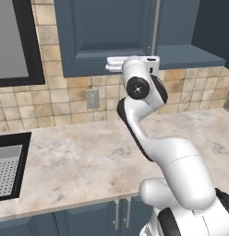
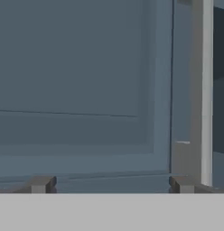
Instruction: Pick up the bar soap and soap dispenser from the sink, and place them back in the cabinet, and close the cabinet doors.
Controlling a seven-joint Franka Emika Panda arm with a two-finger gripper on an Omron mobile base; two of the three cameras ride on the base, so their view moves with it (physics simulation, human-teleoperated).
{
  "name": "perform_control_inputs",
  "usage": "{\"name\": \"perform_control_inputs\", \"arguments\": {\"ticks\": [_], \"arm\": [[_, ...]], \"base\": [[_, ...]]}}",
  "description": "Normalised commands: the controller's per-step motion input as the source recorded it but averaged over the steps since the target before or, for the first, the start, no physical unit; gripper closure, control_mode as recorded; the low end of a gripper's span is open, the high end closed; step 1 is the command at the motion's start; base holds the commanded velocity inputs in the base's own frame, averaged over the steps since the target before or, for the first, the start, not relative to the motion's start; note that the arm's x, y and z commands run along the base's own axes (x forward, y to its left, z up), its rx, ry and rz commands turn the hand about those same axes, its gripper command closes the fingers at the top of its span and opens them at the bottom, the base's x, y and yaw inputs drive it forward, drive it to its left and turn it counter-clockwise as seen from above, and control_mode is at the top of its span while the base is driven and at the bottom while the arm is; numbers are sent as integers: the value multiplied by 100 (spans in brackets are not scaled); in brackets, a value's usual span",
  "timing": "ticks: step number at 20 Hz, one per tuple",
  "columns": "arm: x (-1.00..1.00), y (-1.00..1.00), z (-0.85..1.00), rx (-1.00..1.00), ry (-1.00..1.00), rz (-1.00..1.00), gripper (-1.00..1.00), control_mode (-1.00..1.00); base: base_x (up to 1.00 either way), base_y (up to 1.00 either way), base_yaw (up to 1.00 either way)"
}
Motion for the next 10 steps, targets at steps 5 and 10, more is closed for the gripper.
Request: {"name": "perform_control_inputs", "arguments": {"ticks": [5, 10], "arm": [[-51, -20, 2, 0, 0, 1, -100, -100], [-62, -29, 0, 0, 0, 4, -100, -100]], "base": [[0, 0, 0], [0, 0, 0]]}}
